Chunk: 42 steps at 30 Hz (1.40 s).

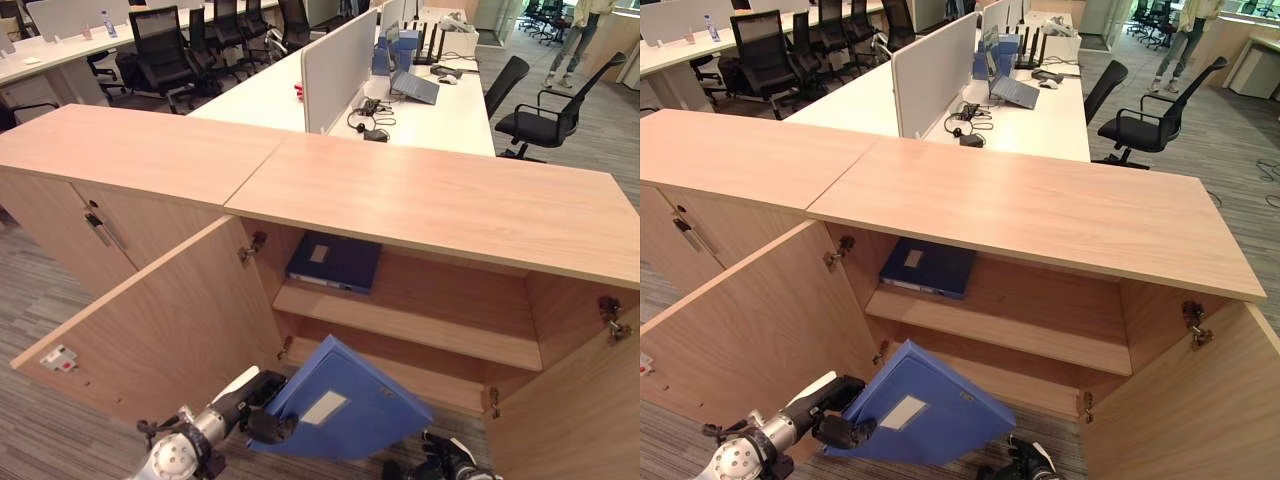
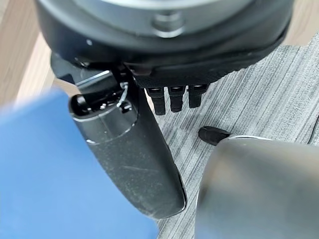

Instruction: Put the empty folder in the office cabinet

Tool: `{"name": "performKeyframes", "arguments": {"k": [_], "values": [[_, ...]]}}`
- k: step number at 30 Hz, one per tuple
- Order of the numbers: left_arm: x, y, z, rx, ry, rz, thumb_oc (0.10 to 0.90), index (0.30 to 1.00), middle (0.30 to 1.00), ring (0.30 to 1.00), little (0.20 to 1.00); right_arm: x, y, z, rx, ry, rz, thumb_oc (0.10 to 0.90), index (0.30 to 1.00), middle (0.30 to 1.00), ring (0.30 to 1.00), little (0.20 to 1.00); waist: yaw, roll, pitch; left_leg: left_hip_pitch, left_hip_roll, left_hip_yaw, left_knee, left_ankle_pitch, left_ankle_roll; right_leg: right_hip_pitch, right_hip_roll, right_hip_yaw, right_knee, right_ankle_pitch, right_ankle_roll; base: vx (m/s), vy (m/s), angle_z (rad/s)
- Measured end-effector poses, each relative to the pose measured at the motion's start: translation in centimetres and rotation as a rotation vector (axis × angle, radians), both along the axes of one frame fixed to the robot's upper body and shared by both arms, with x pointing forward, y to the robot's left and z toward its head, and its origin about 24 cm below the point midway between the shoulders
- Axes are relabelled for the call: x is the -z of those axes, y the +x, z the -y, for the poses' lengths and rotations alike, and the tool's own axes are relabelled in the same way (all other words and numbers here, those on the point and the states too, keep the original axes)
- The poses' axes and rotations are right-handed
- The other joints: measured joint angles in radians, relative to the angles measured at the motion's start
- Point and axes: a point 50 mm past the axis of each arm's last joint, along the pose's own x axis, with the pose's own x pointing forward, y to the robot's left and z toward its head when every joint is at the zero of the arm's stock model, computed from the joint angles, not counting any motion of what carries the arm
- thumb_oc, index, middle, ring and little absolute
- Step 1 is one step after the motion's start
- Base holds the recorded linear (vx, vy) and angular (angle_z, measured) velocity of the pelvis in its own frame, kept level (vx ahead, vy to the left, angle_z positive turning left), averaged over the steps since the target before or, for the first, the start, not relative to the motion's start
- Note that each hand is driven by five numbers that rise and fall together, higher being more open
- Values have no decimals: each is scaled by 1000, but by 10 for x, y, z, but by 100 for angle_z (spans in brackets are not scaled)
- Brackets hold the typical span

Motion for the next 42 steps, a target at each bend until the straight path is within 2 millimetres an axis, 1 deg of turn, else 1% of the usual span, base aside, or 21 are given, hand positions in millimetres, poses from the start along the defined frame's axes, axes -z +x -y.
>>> {"name": "performKeyframes", "arguments": {"k": [2,4,5,6,7,10,12,13,14,15,16,17,19,20,24,28,32,33,37,39,42], "values": [[0,-1,-3,2,38,12,400,300,300,300,300,-1,2,2,3,-13,9,800,900,900,900,900,1,1,2,-2,0,-1,0,-1,0,-1,0,-1,0,0,-1,0,0,0],[-2,-2,-11,-10,87,29,400,300,300,300,300,-9,9,8,0,-43,55,800,900,900,900,900,-2,5,4,-2,0,-1,0,-3,4,-2,0,-1,0,0,-1,0,0,0],[-4,-1,-14,-20,114,50,400,300,300,300,300,-17,16,13,-33,-73,99,800,900,900,900,900,-1,10,8,-3,0,-1,0,-4,4,-3,-1,-1,0,0,-1,0,0,0],[-5,-1,-15,-21,123,55,400,300,300,300,300,-19,19,16,-48,-87,115,800,900,900,900,900,-1,11,9,-3,0,-2,0,-4,5,-2,-1,0,0,0,-1,0,0,0],[-6,1,-17,-25,149,77,400,300,300,300,300,-29,28,21,-93,-125,163,800,900,900,900,900,-4,15,12,-3,-1,-2,0,-4,4,-3,-1,0,0,0,0,0,0,0],[-8,4,-16,-33,175,113,400,300,300,300,300,-47,47,28,-153,-185,265,800,900,900,900,900,-4,17,13,-3,-1,-3,4,-3,3,-2,1,0,0,3,4,0,0,0],[-8,4,-15,-32,168,119,400,300,300,300,300,-60,57,28,-195,-203,331,800,900,900,900,900,-5,19,14,-3,-1,-3,4,-3,4,-2,2,1,0,9,-3,0,0,0],[-8,4,-14,-31,167,121,400,300,300,300,300,-62,60,27,-199,-202,350,800,900,900,900,900,-5,19,14,-1,0,-2,4,-2,3,-1,3,1,0,12,-5,-5,-5,-3],[-8,6,-13,-29,159,128,400,300,300,300,300,-69,67,24,-248,-214,385,800,900,900,900,900,-5,18,13,0,0,0,4,-2,3,-1,3,2,0,14,-5,0,0,0],[-9,7,-11,-29,154,132,400,300,300,300,300,-73,69,21,-290,-220,403,800,900,900,900,900,-5,18,13,-1,0,0,4,-2,4,-1,3,1,0,14,-4,0,0,0],[-9,8,-10,-27,148,138,400,300,300,300,300,-75,71,19,-309,-211,416,800,900,900,900,900,-5,18,13,0,0,-1,4,-2,4,-1,3,1,0,14,-4,0,0,0],[-10,11,-7,-24,133,152,400,300,300,300,300,-77,73,12,-342,-189,426,800,900,900,900,900,-4,17,13,1,0,-1,4,-2,4,0,3,1,0,14,-4,0,0,0],[-12,15,-4,-23,117,169,400,300,300,300,300,-76,73,5,-377,-164,425,800,900,900,900,900,-1,18,13,1,0,-1,4,-2,4,2,2,1,0,12,-2,0,0,0],[-15,18,-2,-15,112,183,400,300,300,300,300,-74,74,-1,-408,-146,418,800,900,900,900,900,0,17,13,2,0,-2,4,-2,3,3,1,0,0,3,5,0,0,0],[-22,23,4,5,98,217,400,300,300,300,300,-73,74,-11,-462,-111,403,800,900,900,900,900,2,19,14,6,1,-2,4,-1,3,7,1,-2,0,2,4,0,0,0],[-29,28,7,27,93,246,400,300,300,300,300,-75,78,-13,-488,-115,412,800,900,900,900,900,3,19,14,12,1,-3,4,-2,3,14,0,-5,0,-1,4,0,0,0],[-30,30,7,26,78,244,400,300,300,300,300,-80,86,-15,-507,-106,427,800,900,900,900,900,2,19,14,12,1,-6,4,-2,3,14,0,-8,0,-3,3,1,-2,1],[-30,30,10,33,66,243,400,300,300,300,300,-80,88,-19,-498,-84,434,800,900,900,900,900,3,18,14,11,1,-9,4,-2,3,16,0,-11,0,-3,4,4,-3,4],[-34,33,8,41,73,254,400,300,300,300,300,-82,91,-20,-482,-64,439,800,900,900,900,900,14,18,15,11,1,-10,4,-2,4,16,0,-11,0,-3,4,1,-2,1],[-40,36,7,43,55,266,400,300,300,300,300,-86,97,-20,-467,-51,455,800,900,900,900,900,22,17,16,11,1,-10,4,-2,4,17,0,-11,0,-2,3,0,0,0],[-53,42,4,59,28,282,400,300,300,300,300,-98,112,-19,-497,-75,498,800,900,900,900,900,22,15,16,12,1,-10,4,-2,4,17,0,-11,0,-2,4,0,0,0]]}}
